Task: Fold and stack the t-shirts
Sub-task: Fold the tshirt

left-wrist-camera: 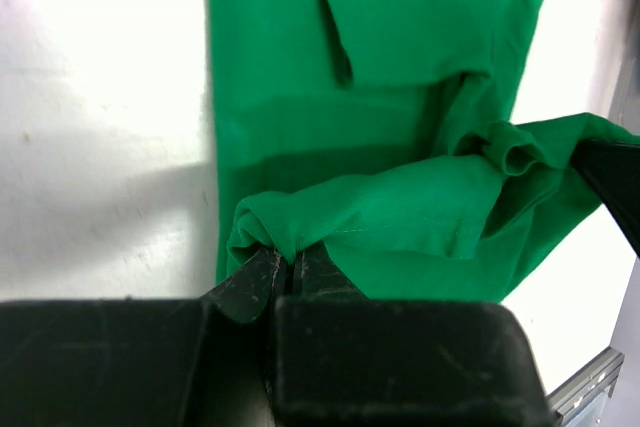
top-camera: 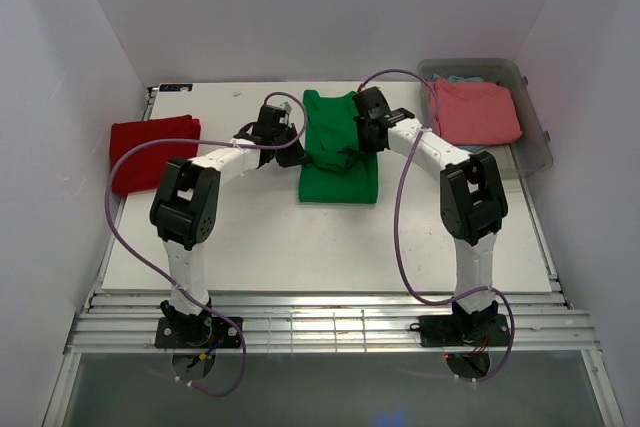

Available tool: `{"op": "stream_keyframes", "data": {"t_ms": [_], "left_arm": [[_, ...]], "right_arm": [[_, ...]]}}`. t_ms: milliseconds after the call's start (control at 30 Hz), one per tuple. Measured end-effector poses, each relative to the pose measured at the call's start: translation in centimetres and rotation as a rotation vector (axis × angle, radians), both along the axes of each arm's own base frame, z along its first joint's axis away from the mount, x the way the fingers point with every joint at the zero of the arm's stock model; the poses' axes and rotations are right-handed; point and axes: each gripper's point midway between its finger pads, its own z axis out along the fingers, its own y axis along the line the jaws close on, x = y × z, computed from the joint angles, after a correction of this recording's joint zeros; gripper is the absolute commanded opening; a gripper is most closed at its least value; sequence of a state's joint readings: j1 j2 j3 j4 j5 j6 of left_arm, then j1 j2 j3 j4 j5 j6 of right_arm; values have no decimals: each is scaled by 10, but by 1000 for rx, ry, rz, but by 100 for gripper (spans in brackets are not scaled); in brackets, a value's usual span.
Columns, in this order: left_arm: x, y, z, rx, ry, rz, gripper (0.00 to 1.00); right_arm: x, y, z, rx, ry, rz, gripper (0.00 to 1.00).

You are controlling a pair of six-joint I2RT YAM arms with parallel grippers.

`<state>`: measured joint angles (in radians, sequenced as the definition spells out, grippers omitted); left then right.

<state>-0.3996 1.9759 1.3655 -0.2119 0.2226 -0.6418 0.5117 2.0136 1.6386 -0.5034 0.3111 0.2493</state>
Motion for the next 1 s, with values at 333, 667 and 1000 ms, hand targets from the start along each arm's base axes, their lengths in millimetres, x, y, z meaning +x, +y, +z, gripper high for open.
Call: {"op": "stream_keyframes", "data": {"t_ms": [333,667,1000], "left_arm": [[46,2,-10,-23,-8,-4,63],[80,12,61,8,-166,71,93],[-29,-49,82,-96,-184,-88,0]], "right_arm": [[40,0,-17,36,18,-22,51],[60,-9,33,53,-109,-16,58],[-14,23,55,301,-39,190,8]]}}
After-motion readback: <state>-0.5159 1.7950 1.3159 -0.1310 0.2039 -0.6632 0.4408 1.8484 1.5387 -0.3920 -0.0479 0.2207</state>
